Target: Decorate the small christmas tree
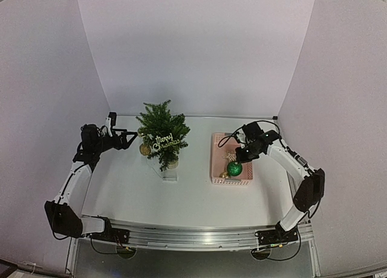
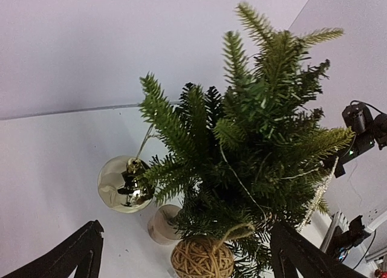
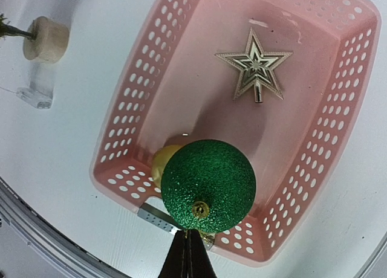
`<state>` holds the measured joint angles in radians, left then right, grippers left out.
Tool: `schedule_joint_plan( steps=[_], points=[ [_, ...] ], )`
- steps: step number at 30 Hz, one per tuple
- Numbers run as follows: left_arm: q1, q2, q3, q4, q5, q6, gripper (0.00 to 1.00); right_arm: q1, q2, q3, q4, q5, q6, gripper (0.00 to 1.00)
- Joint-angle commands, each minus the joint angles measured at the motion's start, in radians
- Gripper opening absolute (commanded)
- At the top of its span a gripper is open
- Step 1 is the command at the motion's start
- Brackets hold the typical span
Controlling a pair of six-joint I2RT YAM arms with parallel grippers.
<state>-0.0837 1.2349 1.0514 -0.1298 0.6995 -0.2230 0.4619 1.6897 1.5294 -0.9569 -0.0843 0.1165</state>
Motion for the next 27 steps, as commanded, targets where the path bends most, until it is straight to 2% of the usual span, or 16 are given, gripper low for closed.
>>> schedule_joint_plan(
  steps=[1,3,7,9,15,24,27],
  points=[
    [0.006,-0.066,0.064,0.043,0.062,0.101,0.96,0.039,-0.092,0.079,-0.012,-0.061,-0.004,0.0],
    [0.006,-0.07,0.081,0.047,0.108,0.11,0.95,0.059,-0.103,0.107,-0.015,-0.076,-0.008,0.0],
    [-0.008,-0.065,0.129,0.048,0.286,0.132,0.94,0.116,-0.112,0.177,-0.024,-0.096,-0.014,0.0],
    [-0.04,-0.06,0.159,-0.005,0.305,0.163,0.92,0.151,-0.12,0.21,-0.027,-0.095,-0.016,0.0],
    [-0.241,-0.038,0.273,-0.295,0.244,0.428,0.85,0.272,-0.13,0.3,-0.027,-0.115,-0.016,0.0],
    [-0.507,0.058,0.428,-0.499,0.172,0.559,0.76,0.427,-0.091,0.403,-0.02,-0.17,-0.038,0.0],
    [-0.546,0.097,0.478,-0.536,0.174,0.544,0.76,0.442,-0.079,0.429,-0.017,-0.184,-0.051,0.0]
  ],
)
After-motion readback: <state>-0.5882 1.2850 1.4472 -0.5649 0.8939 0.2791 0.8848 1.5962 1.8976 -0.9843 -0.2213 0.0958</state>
